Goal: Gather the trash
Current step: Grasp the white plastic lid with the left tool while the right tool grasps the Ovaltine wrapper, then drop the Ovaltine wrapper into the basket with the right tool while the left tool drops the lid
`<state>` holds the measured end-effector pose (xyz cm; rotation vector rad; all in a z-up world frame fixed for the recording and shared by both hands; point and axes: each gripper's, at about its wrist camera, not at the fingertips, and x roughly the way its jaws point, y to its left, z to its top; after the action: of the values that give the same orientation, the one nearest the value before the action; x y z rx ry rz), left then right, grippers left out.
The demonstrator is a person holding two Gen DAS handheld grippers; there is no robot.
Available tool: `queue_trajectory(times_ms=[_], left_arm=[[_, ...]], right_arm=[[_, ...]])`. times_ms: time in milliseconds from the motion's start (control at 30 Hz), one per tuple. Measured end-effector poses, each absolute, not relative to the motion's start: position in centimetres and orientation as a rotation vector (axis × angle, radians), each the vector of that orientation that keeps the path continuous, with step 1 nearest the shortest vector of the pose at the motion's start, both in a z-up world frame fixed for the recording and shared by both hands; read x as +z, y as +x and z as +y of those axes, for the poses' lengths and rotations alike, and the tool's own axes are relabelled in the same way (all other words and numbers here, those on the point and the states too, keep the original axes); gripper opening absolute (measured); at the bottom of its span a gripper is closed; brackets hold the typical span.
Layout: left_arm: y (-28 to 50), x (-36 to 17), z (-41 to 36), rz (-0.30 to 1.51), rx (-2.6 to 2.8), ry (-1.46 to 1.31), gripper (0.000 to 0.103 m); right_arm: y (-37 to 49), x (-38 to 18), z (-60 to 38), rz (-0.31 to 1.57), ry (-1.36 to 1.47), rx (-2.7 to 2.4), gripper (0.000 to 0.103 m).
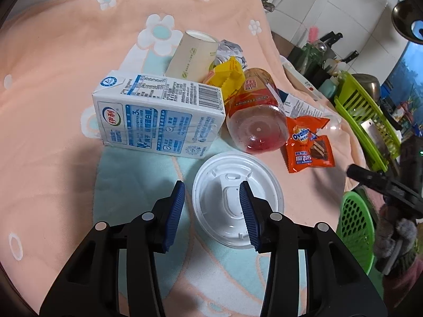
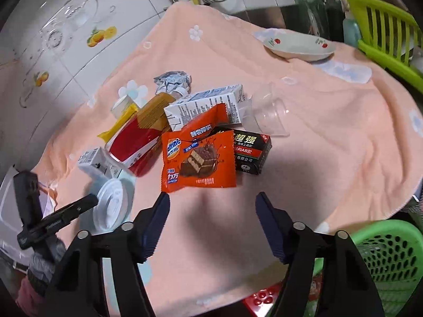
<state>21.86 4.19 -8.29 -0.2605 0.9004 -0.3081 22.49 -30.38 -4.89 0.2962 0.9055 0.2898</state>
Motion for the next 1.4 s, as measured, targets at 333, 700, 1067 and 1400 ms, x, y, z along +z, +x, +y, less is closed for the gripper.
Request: queue_trajectory(times_ms=[333, 700, 1067, 1400], left_arm=[[22.2, -8.5, 4.5, 0.921, -0.323, -0.247, 0.042], [22.8, -10.0, 3.6, 0.967, -0.349, -0.259, 0.017], [21.2, -9.1, 3.0, 0.938, -0.353, -0.262, 0.004], [18.6, -6.6, 1.5, 0.878, -0.429, -0.275, 0.004]], right_arm=[[25.6, -7.1, -29.8, 0.925, 0.372, 0.291, 0.049], [25.3, -7.2, -29.4, 0.884, 0.412, 0.301, 0.015], [22.7, -4.9, -28.7, 0.801, 0.348, 0.301, 0.001], [17.6, -1.6, -30.3, 0.729, 0.298, 0.287, 0.001]])
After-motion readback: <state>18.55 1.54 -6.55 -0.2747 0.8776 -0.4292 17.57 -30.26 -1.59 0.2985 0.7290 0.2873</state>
